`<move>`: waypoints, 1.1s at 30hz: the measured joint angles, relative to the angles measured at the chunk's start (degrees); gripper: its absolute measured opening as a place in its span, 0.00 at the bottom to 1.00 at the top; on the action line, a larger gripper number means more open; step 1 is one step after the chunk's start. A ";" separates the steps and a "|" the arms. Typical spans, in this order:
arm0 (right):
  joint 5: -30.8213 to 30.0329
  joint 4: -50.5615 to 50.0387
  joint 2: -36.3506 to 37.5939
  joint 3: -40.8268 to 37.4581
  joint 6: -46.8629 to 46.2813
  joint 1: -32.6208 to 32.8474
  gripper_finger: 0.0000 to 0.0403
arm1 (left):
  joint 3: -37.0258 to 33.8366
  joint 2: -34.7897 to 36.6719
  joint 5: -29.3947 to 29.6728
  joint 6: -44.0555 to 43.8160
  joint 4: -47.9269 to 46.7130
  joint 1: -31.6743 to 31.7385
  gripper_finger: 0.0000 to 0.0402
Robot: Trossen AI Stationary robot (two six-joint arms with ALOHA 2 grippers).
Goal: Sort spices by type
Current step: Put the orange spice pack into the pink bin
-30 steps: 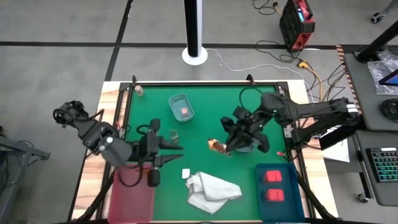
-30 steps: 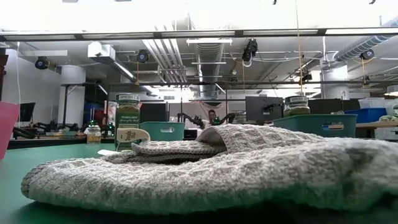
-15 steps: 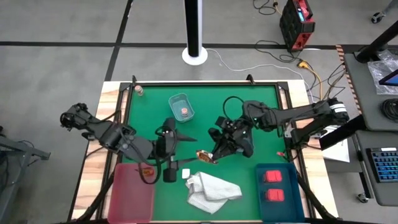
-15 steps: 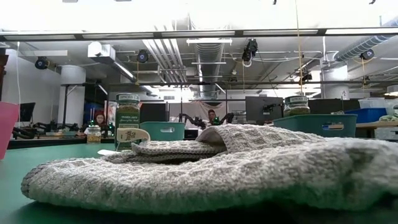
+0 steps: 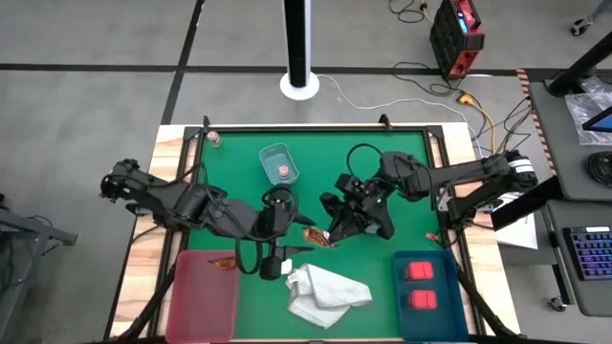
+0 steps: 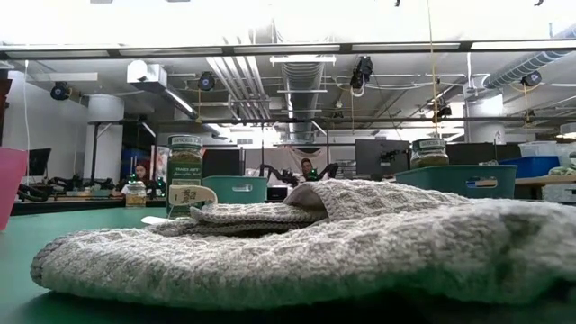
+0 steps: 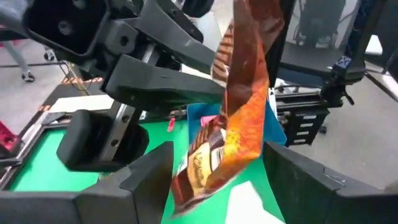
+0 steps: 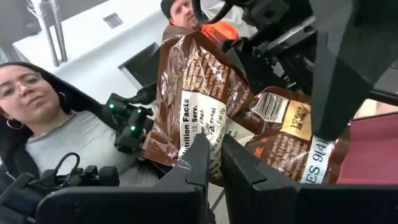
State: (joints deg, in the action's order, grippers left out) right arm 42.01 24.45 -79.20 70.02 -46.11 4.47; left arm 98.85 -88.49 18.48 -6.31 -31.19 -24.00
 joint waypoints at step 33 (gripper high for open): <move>-18.78 -10.42 7.63 1.50 9.45 -3.21 0.45 | -0.02 3.38 21.96 -17.34 -18.93 -6.34 0.05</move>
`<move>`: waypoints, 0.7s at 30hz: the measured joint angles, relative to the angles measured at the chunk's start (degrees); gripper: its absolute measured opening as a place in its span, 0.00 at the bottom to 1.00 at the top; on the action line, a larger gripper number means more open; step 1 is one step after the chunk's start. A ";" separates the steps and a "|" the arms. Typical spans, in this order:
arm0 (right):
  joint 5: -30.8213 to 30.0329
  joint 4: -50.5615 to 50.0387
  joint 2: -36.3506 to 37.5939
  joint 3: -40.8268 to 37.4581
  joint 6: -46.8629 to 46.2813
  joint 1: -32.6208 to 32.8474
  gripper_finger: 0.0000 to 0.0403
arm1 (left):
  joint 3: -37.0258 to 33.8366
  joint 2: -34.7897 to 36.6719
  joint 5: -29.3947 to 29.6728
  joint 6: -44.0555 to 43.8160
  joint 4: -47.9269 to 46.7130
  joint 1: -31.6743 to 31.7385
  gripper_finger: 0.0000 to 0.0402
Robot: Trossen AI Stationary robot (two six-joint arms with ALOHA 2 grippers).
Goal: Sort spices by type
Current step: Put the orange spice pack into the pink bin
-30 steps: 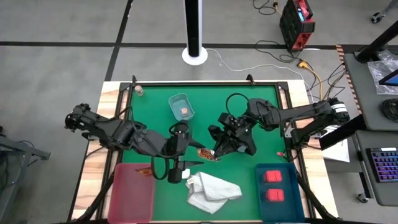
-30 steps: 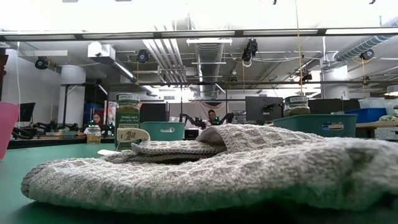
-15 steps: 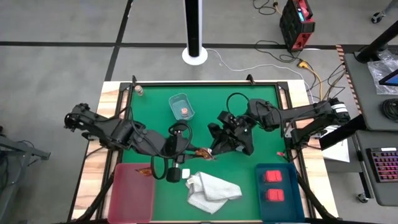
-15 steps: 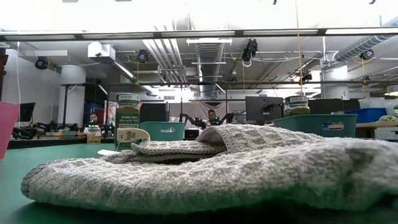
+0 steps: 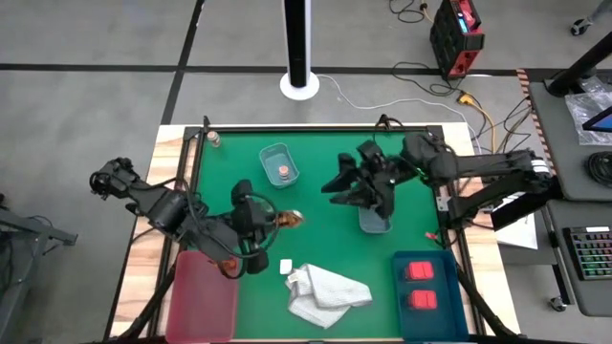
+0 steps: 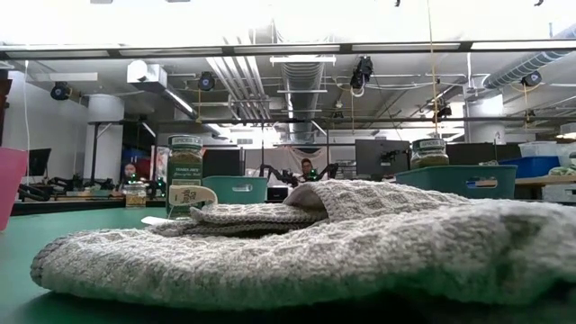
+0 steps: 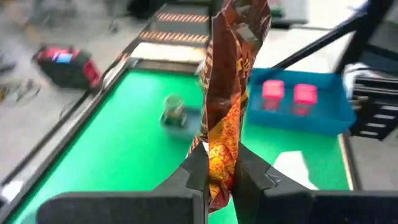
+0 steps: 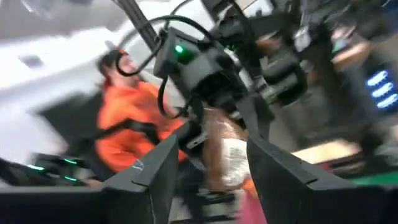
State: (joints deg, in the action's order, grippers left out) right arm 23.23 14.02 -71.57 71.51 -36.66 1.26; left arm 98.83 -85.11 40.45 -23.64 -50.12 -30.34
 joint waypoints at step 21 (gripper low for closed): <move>-22.85 -40.52 -11.10 26.78 31.43 7.73 0.64 | -0.09 -3.20 5.99 -5.53 1.98 4.01 0.05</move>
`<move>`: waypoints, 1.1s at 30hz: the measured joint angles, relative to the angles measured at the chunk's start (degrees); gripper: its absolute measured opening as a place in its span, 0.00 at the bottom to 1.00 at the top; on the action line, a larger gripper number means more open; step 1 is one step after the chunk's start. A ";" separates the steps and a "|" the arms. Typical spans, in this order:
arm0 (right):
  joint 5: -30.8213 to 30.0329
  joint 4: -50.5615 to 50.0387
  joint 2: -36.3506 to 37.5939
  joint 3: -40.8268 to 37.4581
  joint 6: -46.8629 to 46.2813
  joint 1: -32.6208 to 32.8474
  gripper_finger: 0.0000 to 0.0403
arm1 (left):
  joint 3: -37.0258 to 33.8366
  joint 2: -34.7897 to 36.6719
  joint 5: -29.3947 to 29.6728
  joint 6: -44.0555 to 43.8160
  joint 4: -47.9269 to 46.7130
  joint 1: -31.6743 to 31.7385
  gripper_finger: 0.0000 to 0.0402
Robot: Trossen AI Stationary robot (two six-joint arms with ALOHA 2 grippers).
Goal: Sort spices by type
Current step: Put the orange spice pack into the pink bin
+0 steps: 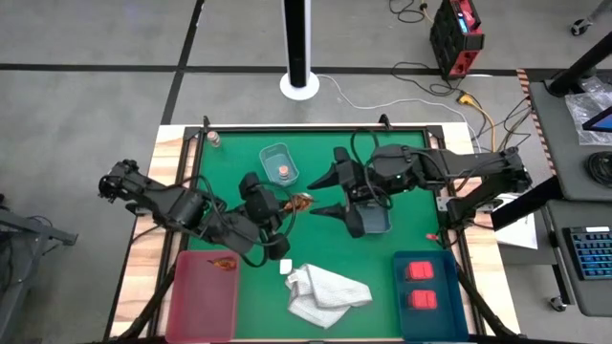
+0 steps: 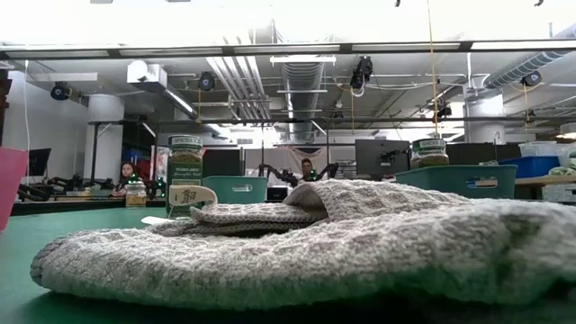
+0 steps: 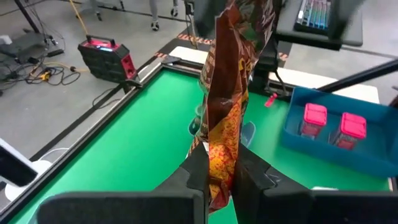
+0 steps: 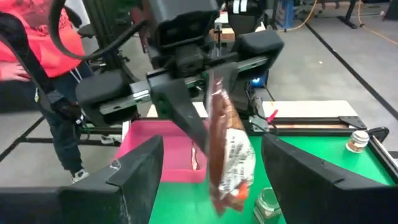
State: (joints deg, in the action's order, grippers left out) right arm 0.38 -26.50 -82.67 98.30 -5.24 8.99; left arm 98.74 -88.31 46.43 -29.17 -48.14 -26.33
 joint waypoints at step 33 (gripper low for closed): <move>1.75 -1.75 0.57 0.64 -0.76 -0.79 0.02 | 0.11 0.11 -0.76 4.14 4.02 -0.42 0.10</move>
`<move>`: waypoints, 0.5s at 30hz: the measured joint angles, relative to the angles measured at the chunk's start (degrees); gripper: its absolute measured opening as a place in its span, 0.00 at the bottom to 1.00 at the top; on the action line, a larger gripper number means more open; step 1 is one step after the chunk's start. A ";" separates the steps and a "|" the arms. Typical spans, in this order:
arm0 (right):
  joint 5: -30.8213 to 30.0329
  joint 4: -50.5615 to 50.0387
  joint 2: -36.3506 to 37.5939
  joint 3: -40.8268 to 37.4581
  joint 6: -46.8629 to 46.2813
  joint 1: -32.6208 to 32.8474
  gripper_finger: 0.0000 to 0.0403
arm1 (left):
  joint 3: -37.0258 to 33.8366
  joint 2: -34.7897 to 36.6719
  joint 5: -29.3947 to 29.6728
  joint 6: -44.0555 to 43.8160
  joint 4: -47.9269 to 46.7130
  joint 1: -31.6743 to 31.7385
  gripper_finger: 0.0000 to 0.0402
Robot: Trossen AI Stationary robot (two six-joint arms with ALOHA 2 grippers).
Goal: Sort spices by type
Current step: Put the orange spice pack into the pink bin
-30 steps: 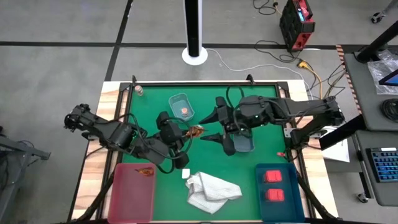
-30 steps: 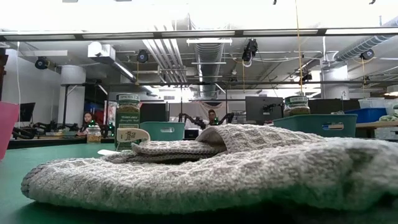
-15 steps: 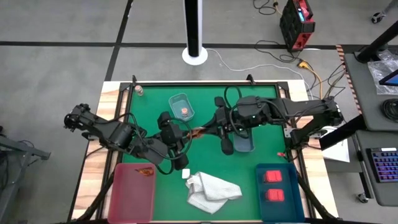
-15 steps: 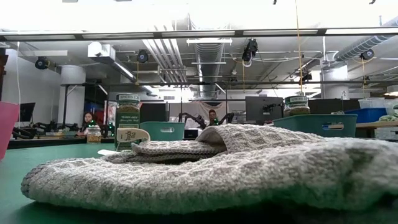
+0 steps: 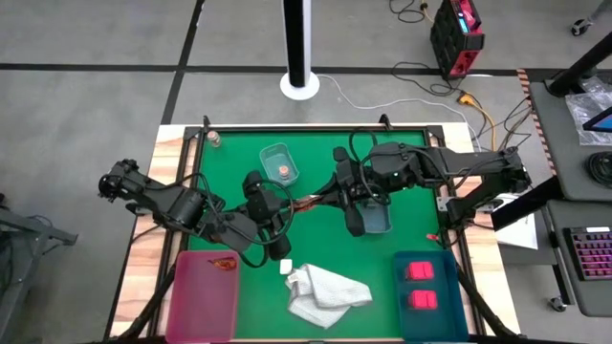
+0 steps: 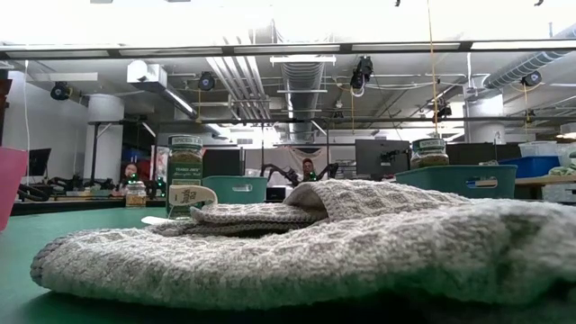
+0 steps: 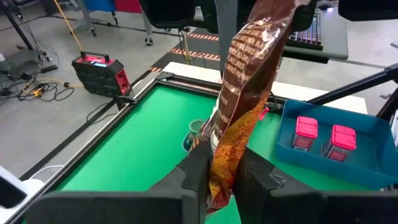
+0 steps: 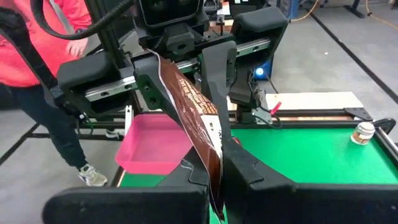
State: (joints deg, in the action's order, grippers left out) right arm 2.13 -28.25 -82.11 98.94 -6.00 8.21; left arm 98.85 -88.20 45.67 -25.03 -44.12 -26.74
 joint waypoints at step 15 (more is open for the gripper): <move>-0.76 -13.84 1.44 0.22 -5.09 0.00 0.02 | -0.19 1.09 -6.00 2.45 3.57 0.35 0.49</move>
State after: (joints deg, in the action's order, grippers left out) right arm 1.37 -42.09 -80.66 99.15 -11.09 8.21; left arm 98.65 -87.11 39.68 -22.58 -40.55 -26.39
